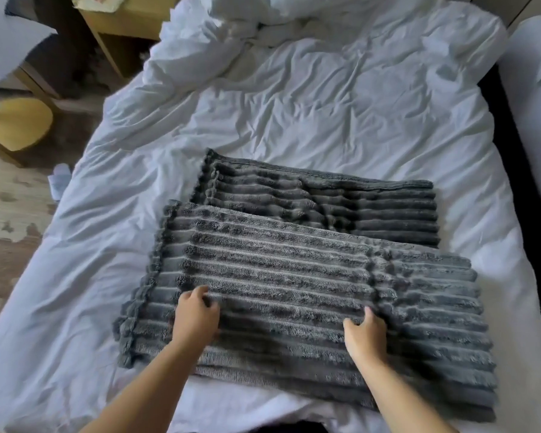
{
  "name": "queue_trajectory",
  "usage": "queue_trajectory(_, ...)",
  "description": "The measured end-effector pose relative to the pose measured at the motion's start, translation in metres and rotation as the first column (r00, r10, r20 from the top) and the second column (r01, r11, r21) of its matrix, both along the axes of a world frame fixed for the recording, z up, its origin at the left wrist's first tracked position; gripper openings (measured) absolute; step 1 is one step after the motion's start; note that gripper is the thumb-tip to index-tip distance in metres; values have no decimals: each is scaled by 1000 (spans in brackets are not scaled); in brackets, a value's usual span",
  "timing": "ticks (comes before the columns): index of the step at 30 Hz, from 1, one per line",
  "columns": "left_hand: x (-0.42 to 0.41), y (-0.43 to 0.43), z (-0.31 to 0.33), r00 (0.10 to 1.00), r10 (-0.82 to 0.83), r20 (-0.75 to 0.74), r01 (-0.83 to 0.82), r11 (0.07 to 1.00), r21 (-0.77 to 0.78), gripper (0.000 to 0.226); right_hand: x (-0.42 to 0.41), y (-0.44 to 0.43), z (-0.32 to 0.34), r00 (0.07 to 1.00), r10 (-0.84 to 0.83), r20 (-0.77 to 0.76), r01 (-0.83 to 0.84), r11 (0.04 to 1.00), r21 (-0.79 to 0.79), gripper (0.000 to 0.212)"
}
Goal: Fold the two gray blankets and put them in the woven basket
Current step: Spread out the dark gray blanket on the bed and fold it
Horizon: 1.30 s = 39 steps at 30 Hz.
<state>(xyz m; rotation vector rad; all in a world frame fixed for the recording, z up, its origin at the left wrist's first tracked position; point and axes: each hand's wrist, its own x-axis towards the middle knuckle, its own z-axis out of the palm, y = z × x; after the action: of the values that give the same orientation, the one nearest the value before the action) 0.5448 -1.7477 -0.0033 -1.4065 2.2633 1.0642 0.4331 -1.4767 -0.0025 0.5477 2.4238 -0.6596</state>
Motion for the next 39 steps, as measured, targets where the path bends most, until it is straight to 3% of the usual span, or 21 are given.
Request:
queue_trajectory(5,-78,-4,-2,943,-327,-56,312,933,-181,54,-30,-75,-9,882,461,-98,-464,886,-9,63)
queue_trajectory(8,-117,-7,-28,882,-470,5,452,844,-288,60,-42,-118,-34,685,697,-211,-705,708,50,67)
queue_trajectory(11,-125,-27,-72,867,-492,76,488,810,-325,62,-50,-143,-71,539,804,-252,-799,583,152,71)
queue_trajectory(14,-114,-51,-115,818,-558,137,572,769,-284,64,-55,-148,-102,547,827,-133,-809,562,170,67)
queue_trajectory(17,-105,-55,-138,796,-598,96,601,760,-248,66,-58,-156,-110,562,822,-90,-811,569,139,64)
queue_trajectory(19,-108,-52,-145,814,-577,71,574,780,-247,67,-72,-170,-99,620,734,-276,-724,671,160,54)
queue_trajectory(21,-112,-49,-148,830,-554,64,551,796,-251,68,-103,-191,-91,605,641,-473,-638,745,193,41)
queue_trajectory(23,-113,-48,-153,831,-553,60,550,800,-239,64,-144,-220,-87,596,612,-519,-638,754,156,41)
queue_trajectory(26,-111,-49,-156,836,-548,31,545,822,-167,64,-217,-275,-95,606,639,-473,-668,732,133,54)
queue_trajectory(28,-113,-52,-159,842,-539,-5,537,839,-92,63,-262,-307,-104,576,706,-413,-713,681,169,74)
queue_trajectory(30,-116,-55,-164,849,-528,-22,528,849,-1,62,-291,-329,-110,551,790,-269,-784,600,157,99)
queue_trajectory(32,-121,-58,-166,850,-527,-19,527,848,51,62,-305,-342,-115,583,810,-64,-806,587,77,109)
queue_trajectory(34,-126,-64,-162,838,-545,-3,544,836,72,63,-305,-351,-107,567,821,72,-824,561,83,93)
queue_trajectory(35,-130,-67,-157,836,-549,-10,549,833,73,63,-300,-356,-97,545,837,46,-837,540,85,70)
queue_trajectory(37,-141,-77,-140,869,-486,-93,495,856,151,67,-276,-358,-70,501,849,-168,-845,522,115,22)
queue_trajectory(38,-147,-85,-127,923,-329,-200,376,880,290,71,-255,-351,-57,476,824,-308,-842,528,111,18)
queue_trajectory(39,-152,-95,-111,954,-24,-300,186,831,525,77,-226,-339,-43,459,787,-413,-847,528,64,18)
